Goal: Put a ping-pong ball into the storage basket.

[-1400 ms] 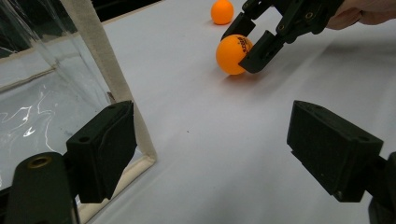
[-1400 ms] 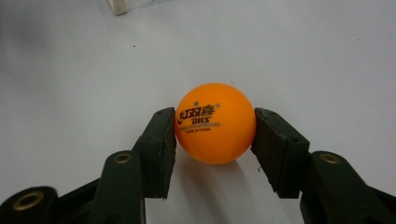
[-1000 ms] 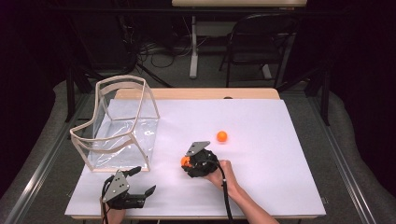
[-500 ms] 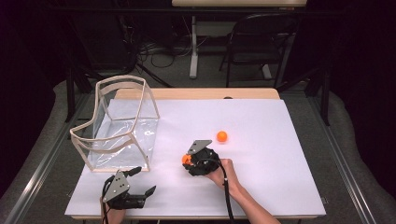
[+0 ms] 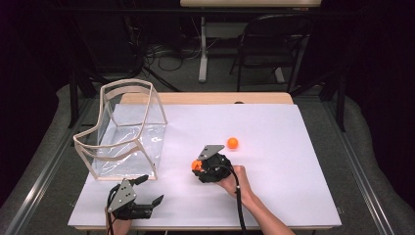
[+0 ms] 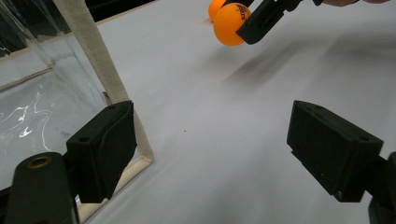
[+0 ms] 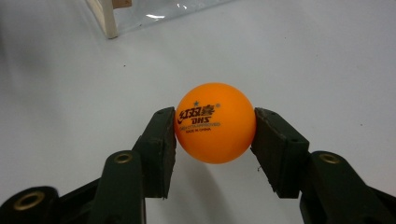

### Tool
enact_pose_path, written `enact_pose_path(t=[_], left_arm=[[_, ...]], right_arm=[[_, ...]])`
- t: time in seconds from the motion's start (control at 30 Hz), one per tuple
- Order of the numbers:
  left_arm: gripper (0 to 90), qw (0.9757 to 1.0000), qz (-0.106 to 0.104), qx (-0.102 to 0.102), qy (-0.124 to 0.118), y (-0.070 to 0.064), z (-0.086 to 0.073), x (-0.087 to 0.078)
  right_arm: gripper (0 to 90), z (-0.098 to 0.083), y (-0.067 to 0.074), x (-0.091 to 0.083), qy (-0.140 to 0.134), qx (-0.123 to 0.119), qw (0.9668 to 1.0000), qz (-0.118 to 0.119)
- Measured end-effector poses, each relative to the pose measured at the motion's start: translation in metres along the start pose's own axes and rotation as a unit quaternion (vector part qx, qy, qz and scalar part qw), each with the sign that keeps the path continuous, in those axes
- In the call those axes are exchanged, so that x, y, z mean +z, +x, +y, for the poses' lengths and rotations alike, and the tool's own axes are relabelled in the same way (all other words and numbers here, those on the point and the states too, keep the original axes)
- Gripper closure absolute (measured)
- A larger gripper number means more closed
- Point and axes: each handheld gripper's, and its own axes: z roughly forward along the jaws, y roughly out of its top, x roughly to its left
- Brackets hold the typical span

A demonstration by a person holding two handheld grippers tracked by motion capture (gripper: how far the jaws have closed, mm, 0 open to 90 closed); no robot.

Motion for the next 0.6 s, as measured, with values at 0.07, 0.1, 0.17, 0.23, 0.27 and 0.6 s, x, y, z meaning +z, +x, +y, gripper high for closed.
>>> enact_pose_path(t=[0.07, 0.1, 0.17, 0.23, 0.27, 0.6], left_arm=[[15.7, 1.0, 0.0, 0.0, 0.0, -0.0001, 0.0, 0.0001], [15.7, 1.0, 0.0, 0.0, 0.0, -0.0001, 0.0, 0.0002], [15.7, 1.0, 0.0, 0.0, 0.0, -0.0001, 0.0, 0.0003], [15.7, 1.0, 0.0, -0.001, 0.0, -0.0002, 0.0, 0.0004], [15.7, 1.0, 0.0, 0.0, 0.0, -0.0001, 0.0, 0.0004], [15.7, 1.0, -0.001, -0.001, 0.0, -0.0007, 0.0004, 0.0005]], right_arm=[[50.3, 0.0003, -0.0004, -0.0008, -0.001, 0.0, 1.0, 0.0], [50.2, 0.0005, -0.0004, -0.0011, -0.001, 0.001, 1.0, -0.001], [50.3, 0.0008, -0.0012, -0.0017, -0.002, 0.0, 1.0, -0.001], [50.2, 0.0013, -0.0016, -0.0023, -0.003, 0.001, 1.0, -0.001], [50.3, 0.0015, -0.0019, -0.0026, -0.004, 0.002, 1.0, -0.002], [50.3, 0.0043, -0.0036, -0.0069, -0.006, 0.005, 0.9999, -0.007]])
